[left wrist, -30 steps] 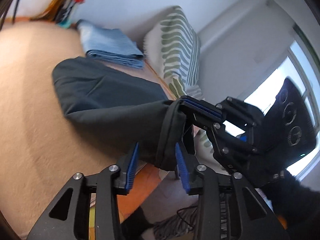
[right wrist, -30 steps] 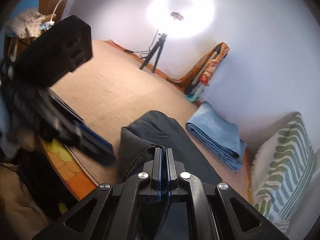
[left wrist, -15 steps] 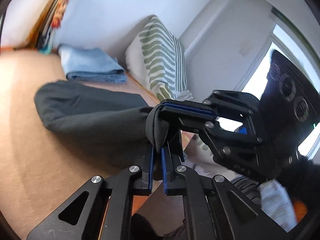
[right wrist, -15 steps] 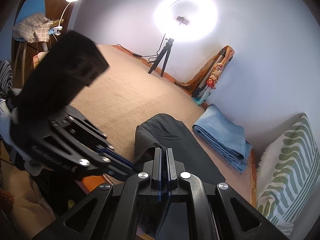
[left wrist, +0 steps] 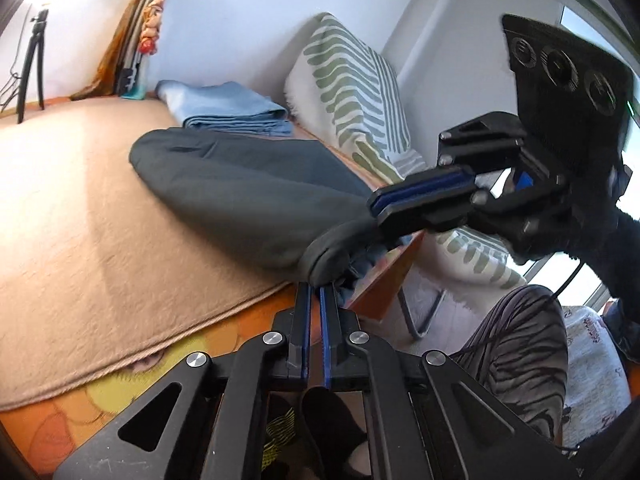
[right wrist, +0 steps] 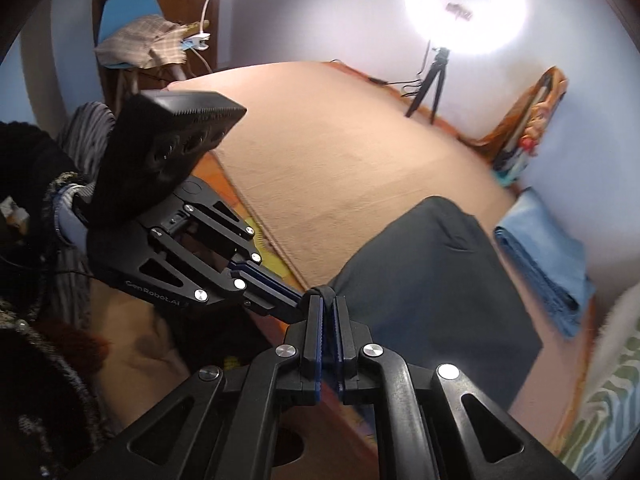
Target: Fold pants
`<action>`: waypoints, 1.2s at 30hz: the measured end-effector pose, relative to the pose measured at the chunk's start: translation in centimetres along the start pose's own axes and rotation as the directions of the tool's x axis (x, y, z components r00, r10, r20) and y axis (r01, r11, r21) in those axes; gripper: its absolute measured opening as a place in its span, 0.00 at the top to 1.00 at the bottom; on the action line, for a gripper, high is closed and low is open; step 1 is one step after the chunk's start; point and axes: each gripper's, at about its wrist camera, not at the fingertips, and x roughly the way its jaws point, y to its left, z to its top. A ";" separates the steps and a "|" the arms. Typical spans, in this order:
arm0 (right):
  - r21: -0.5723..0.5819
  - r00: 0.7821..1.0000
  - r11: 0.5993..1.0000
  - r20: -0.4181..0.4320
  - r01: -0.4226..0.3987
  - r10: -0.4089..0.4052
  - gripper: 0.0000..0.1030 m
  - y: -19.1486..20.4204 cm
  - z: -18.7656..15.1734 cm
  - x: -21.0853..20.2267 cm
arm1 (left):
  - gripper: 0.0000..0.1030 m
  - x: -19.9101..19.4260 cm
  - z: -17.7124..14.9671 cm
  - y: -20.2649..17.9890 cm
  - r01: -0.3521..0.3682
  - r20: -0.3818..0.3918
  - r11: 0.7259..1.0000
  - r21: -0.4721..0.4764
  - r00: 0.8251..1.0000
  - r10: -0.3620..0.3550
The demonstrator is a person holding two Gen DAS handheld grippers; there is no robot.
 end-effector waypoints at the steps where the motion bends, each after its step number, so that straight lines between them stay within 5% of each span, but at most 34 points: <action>1: 0.032 1.000 0.999 0.012 -0.016 0.015 0.82 -0.5 0.3 -0.2 | 0.97 -0.1 -0.1 0.1 -0.005 -0.002 1.000 0.003 1.000 0.005; 3: 0.131 0.999 0.991 0.047 -0.025 0.019 0.59 -2.2 1.3 -0.3 | 0.97 -0.1 -0.4 0.2 -0.009 -0.006 1.000 0.007 1.000 0.009; 8: 0.278 0.992 0.959 -0.124 0.050 -0.016 0.53 -4.7 4.6 5.1 | 0.97 0.2 -0.8 0.0 -0.017 0.001 1.000 0.011 1.000 0.017; 11: 0.303 0.957 0.946 -0.287 0.116 -0.025 0.53 -5.0 6.0 9.6 | 0.97 0.1 -1.0 -0.4 -0.022 0.015 1.000 0.012 1.000 0.022; 14: 0.243 0.896 0.955 -0.443 0.167 -0.044 0.70 -4.9 6.2 13.2 | 0.97 -0.3 -0.9 -1.0 -0.035 0.052 0.999 0.037 0.998 0.033; 15: 0.237 0.890 0.958 -0.454 0.160 -0.037 0.90 -4.9 6.1 13.6 | 0.97 -0.3 -1.0 -1.2 -0.032 0.059 0.999 0.039 0.998 0.030; 16: 0.232 0.888 0.960 -0.458 0.158 -0.035 0.95 -5.1 6.0 14.0 | 0.97 -0.4 -1.0 -1.5 -0.021 0.065 0.999 0.041 0.998 0.018; 21: 0.350 0.918 0.924 -0.397 0.156 -0.004 0.96 -7.5 5.5 13.2 | 0.97 0.0 -2.2 -3.9 0.038 0.024 0.994 0.106 0.999 -0.041; 24: 0.372 0.935 0.921 -0.354 0.114 0.027 0.96 -7.8 5.2 12.0 | 0.97 -0.7 -1.5 -1.8 0.016 0.065 1.000 0.015 0.998 -0.017; 27: 0.396 0.945 0.915 -0.320 0.073 0.063 0.96 -7.8 5.4 11.3 | 0.87 -0.8 -0.2 1.3 0.080 0.092 0.989 -0.122 0.993 -0.069; 29: 0.401 0.948 0.914 -0.311 0.063 0.071 0.96 -8.0 5.7 11.1 | 0.67 -0.1 0.5 2.5 0.137 0.098 0.977 -0.164 0.988 -0.122; 31: 0.408 0.949 0.911 -0.308 0.062 0.073 0.96 -8.0 5.7 11.2 | 0.58 1.2 1.1 3.2 0.129 0.068 0.973 -0.194 0.991 -0.117; 34: 0.411 0.949 0.910 -0.304 0.057 0.078 0.96 -7.7 5.7 11.6 | 0.60 2.7 1.4 3.5 0.158 0.069 0.960 -0.231 0.987 -0.146; 36: 0.411 0.949 0.910 -0.305 0.057 0.079 0.96 -7.6 5.7 11.7 | 0.76 2.9 1.4 3.2 0.201 0.115 0.951 -0.234 0.977 -0.178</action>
